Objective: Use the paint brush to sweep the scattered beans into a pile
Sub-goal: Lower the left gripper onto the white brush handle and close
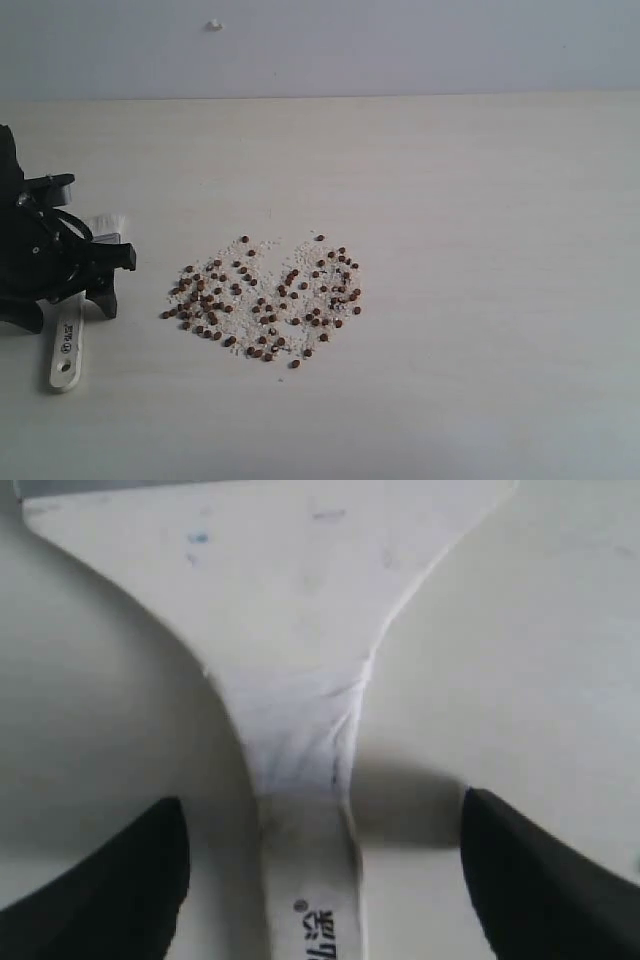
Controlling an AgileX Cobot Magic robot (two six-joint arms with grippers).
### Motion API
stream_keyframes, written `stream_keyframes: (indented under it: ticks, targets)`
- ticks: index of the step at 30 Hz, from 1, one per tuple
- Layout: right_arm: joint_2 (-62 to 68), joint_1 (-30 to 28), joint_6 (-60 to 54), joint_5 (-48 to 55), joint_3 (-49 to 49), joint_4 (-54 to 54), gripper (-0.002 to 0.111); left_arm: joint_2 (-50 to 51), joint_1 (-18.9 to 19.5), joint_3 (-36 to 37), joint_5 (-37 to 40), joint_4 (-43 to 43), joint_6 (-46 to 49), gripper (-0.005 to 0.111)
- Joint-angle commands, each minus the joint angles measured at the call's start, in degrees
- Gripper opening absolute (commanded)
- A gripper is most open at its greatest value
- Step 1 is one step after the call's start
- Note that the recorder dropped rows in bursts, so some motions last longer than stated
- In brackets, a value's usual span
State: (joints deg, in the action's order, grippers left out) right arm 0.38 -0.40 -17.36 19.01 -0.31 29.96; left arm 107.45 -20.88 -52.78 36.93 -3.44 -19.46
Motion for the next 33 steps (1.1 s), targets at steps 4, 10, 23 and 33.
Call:
stream_keyframes:
  ticks: [4, 10, 23, 33]
  targets:
    - [-0.38, -0.21, -0.46, -0.30, 0.31, 0.02, 0.000, 1.18, -0.30, -0.07, 0.00, -0.19, -0.83, 0.071]
    - [-0.38, -0.21, -0.46, -0.30, 0.31, 0.02, 0.000, 1.18, -0.30, -0.07, 1.11, -0.19, -0.83, 0.045]
    - [-0.38, -0.21, -0.46, -0.30, 0.31, 0.02, 0.000, 0.35, -0.30, -0.07, 1.78, 3.44, 5.98, 0.000]
    - [-0.38, -0.21, -0.46, -0.30, 0.31, 0.02, 0.000, -5.63, -0.30, -0.19, 1.76, 5.92, 8.82, 0.000]
